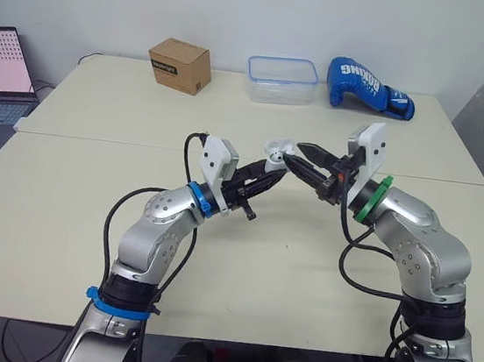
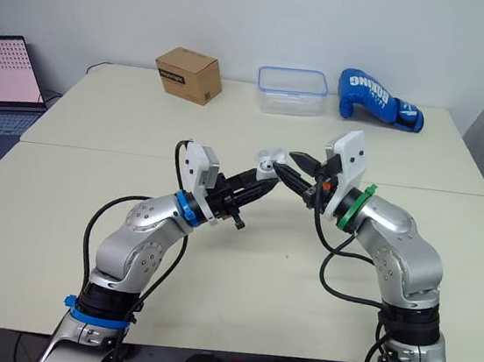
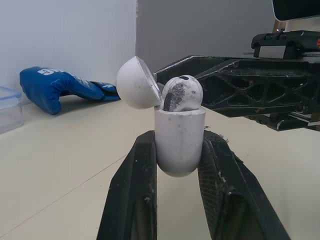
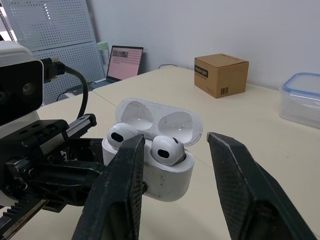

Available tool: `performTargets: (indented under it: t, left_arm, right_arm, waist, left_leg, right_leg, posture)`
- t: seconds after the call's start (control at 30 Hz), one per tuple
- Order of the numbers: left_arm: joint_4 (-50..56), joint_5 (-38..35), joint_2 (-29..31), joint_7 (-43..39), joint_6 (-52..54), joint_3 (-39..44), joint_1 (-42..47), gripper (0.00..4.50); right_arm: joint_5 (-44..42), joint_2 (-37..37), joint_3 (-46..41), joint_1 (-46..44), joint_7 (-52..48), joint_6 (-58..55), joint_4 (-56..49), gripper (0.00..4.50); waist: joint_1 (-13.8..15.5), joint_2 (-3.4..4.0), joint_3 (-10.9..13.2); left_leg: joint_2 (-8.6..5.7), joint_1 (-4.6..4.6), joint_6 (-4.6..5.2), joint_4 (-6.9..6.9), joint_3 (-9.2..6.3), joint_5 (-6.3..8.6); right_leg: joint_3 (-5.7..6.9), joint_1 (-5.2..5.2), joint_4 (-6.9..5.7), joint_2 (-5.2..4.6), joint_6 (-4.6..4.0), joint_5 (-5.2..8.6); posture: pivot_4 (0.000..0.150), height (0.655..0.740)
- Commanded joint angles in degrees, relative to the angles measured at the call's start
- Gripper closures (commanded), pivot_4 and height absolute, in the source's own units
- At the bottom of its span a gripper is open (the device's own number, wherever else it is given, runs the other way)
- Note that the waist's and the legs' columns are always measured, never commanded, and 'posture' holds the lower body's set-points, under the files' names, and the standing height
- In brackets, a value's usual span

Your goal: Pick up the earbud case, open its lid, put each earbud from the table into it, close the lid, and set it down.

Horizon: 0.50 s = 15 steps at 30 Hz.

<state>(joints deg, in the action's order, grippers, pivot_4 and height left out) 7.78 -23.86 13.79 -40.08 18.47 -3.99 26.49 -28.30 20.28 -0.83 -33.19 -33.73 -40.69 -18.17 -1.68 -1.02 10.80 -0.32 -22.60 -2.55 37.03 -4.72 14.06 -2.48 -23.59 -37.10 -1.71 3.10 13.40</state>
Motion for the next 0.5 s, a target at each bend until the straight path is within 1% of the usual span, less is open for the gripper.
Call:
performTargets:
  t: [0.03, 0.37, 0.47, 0.5]
  left_arm:
    - [1.77, -0.75, -0.23, -0.32, -1.20, 0.44, 1.25, 3.76]
    - [0.78, -0.61, 0.96, -1.08, -1.56, 0.97, 1.94, 3.76]
    - [1.01, -1.44, 2.65, -3.25, -0.40, 0.82, 2.19, 3.76]
    - [1.75, -2.32, 4.05, -5.23, 0.87, 0.49, 2.07, 3.76]
  right_arm:
    - [-1.61, 1.37, -0.31, 0.16, -1.32, -0.30, -1.64, 2.46]
    - [-5.78, 7.52, -3.66, 3.24, -2.94, -3.31, -4.55, 2.46]
    - [-7.25, 8.57, -5.35, 4.67, -2.59, -4.80, -4.29, 2.46]
    - [-7.34, 8.75, -5.79, 4.27, -2.77, -4.85, -2.27, 2.62]
  waist:
    - [0.01, 0.00, 0.00]
    - [0.05, 0.00, 0.00]
    - [0.04, 0.00, 0.00]
    - [0.03, 0.00, 0.00]
  left_leg:
    - [0.00, 0.00, 0.00, 0.00, 0.00, 0.00]
    - [0.00, 0.00, 0.00, 0.00, 0.01, 0.00]
    - [0.00, 0.01, 0.00, 0.00, 0.02, 0.00]
    - [0.01, 0.01, 0.01, 0.00, 0.01, 0.00]
  right_leg:
    - [0.00, 0.00, 0.00, 0.00, 0.00, 0.00]
    - [-0.01, 0.02, 0.03, 0.00, 0.00, 0.00]
    - [-0.01, 0.03, 0.02, 0.00, 0.01, 0.01]
    - [-0.01, 0.03, 0.02, 0.02, 0.01, 0.01]
  posture:
    - [0.150, 0.7400]
    - [0.150, 0.7400]
    - [0.150, 0.7400]
    - [0.150, 0.7400]
